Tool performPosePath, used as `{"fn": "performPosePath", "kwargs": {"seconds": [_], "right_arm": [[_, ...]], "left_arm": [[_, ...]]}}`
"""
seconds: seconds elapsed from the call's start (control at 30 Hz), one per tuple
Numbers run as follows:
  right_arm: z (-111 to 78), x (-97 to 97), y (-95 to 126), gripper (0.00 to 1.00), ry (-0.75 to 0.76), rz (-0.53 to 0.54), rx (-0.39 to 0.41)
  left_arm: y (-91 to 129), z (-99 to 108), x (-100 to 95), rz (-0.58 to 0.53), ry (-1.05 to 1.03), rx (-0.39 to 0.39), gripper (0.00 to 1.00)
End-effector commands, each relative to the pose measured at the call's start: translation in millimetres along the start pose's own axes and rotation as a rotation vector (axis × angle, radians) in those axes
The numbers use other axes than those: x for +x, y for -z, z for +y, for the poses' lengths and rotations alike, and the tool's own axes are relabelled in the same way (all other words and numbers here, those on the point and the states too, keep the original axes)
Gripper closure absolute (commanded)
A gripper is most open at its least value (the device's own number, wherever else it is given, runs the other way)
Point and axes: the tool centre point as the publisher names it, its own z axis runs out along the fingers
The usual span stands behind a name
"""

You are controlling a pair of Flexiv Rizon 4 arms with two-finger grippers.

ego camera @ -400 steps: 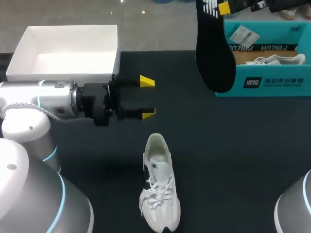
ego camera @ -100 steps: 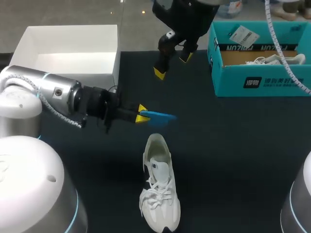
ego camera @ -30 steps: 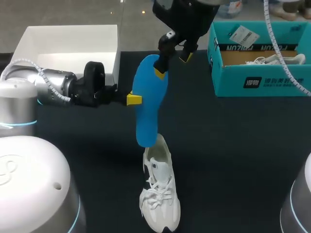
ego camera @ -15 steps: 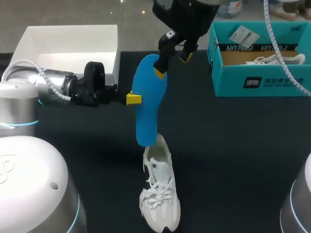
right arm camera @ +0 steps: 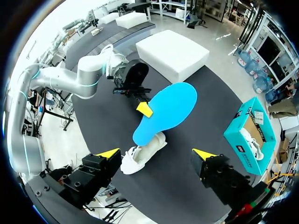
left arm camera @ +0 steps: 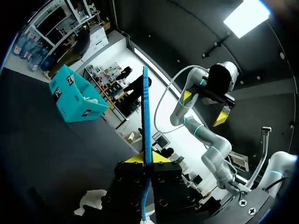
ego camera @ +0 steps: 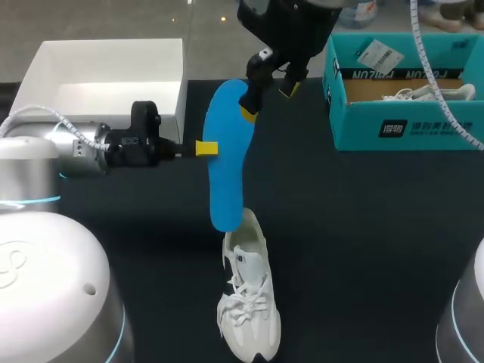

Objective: Take the shoe out of the shoebox, open the shoe tongue, remove and reinsert the insole, then place the shoe into the shoebox

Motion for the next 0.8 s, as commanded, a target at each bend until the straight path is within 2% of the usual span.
{"fn": "performPosePath", "kwargs": {"seconds": [0.03,0.23,0.33,0.37,0.53,0.8], "right_arm": [[0.6,-0.4,0,0.00,0.000,0.000,0.002],[0.6,-0.4,0,0.00,0.000,0.000,0.002],[0.6,-0.4,0,0.00,0.000,0.000,0.002],[0.6,-0.4,0,0.00,0.000,0.000,0.002],[0.6,-0.4,0,0.00,0.000,0.000,0.002],[0.6,-0.4,0,0.00,0.000,0.000,0.002]], "left_arm": [[-2,-2,5.9,-0.076,0.046,-0.021,1.00],[-9,-9,-6.6,-0.151,0.158,-0.075,1.00],[-13,-14,-17.4,-0.137,0.213,-0.079,1.00],[-13,-16,-19.6,-0.101,0.237,-0.071,1.00],[-12,-22,-32.5,-0.101,0.267,-0.057,1.00],[-8,-28,-38.8,-0.079,0.284,-0.035,1.00]]}}
